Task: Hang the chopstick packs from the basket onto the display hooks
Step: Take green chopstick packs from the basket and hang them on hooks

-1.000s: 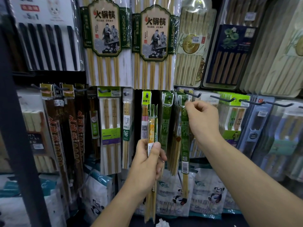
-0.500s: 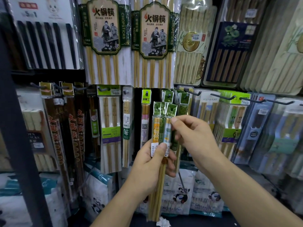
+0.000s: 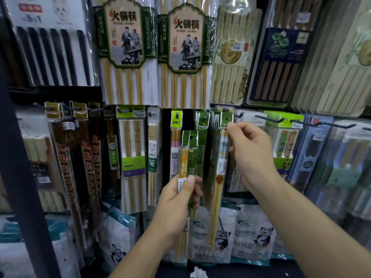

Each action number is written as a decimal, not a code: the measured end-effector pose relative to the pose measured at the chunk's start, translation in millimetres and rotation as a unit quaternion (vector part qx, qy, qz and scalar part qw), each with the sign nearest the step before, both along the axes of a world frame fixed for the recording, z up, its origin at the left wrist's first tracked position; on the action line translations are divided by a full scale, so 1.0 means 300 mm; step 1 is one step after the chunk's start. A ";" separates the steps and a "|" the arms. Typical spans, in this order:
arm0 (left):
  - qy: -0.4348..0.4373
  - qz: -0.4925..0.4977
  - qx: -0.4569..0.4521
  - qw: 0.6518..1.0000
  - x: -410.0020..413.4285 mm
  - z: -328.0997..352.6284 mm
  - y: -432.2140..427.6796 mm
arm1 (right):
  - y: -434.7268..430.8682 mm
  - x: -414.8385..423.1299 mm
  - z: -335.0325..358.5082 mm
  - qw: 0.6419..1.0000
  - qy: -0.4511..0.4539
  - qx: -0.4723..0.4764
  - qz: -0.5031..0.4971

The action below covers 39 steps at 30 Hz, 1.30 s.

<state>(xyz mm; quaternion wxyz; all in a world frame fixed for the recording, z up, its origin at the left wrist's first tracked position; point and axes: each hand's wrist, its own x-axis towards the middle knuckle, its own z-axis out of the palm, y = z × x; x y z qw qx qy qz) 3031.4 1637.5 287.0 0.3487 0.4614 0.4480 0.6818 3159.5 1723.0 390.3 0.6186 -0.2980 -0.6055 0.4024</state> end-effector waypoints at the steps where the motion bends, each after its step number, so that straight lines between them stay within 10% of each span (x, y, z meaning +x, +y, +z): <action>1: -0.003 -0.004 0.001 1.000 -0.002 0.004 -0.002 | 0.009 -0.002 0.003 1.000 -0.001 -0.002 -0.006; 33: 0.030 -0.006 0.019 0.999 -0.004 0.015 -0.017 | 0.071 -0.004 -0.057 0.992 -0.055 0.038 -0.105; 39: 0.008 -0.033 0.028 0.999 0.013 0.027 -0.021 | -0.045 -0.011 -0.078 0.996 -0.066 0.062 0.019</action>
